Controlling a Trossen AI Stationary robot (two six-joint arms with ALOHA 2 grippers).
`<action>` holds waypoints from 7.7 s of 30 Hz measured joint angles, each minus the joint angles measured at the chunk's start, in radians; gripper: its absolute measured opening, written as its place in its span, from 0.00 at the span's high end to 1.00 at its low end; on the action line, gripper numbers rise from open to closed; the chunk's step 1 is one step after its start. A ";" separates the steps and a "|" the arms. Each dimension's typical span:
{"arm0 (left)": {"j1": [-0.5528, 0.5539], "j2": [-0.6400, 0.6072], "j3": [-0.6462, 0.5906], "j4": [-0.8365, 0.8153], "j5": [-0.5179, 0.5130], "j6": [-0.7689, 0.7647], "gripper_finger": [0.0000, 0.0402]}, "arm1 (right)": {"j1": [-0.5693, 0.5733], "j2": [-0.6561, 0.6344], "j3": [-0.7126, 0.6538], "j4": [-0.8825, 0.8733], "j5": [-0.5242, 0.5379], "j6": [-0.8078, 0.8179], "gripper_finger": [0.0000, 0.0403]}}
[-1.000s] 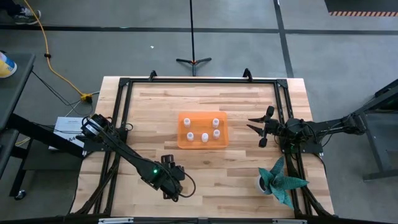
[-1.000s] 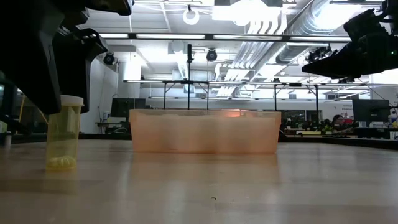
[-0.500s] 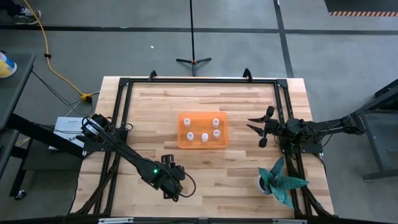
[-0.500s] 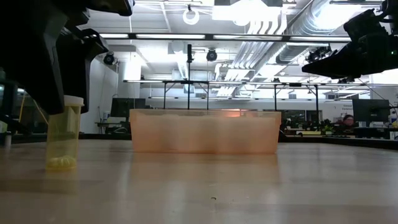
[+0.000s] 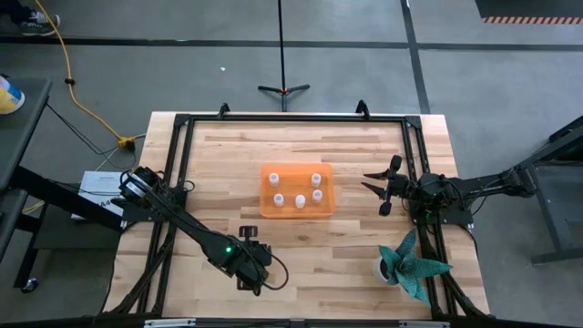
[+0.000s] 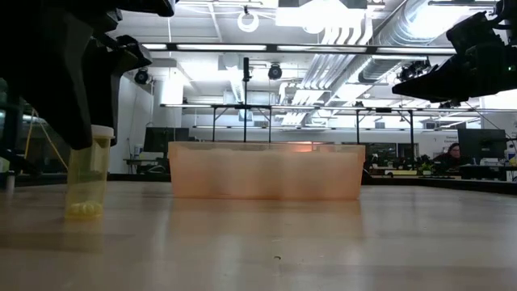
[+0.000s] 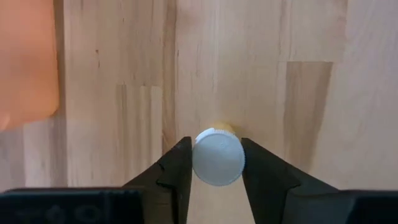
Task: Pick and place pill bottles into a basket
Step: Put the yellow pill bottle in the orange bin, then return to Home Position
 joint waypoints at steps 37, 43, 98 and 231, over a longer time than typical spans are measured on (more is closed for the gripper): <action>0.729 -0.014 0.351 -0.124 0.285 0.874 0.58 | 0.000 0.000 0.000 -0.008 0.000 0.000 0.73; 0.801 -0.013 0.237 -0.019 0.331 0.889 0.62 | 0.000 0.000 0.000 -0.008 0.000 0.000 0.73; 0.823 -0.013 -0.015 0.223 0.337 0.784 0.53 | 0.000 0.000 0.000 -0.008 0.000 -0.019 0.73; 0.718 -1.826 -1.257 0.767 0.405 0.679 0.89 | -0.267 0.000 -0.004 0.066 -0.412 0.161 0.97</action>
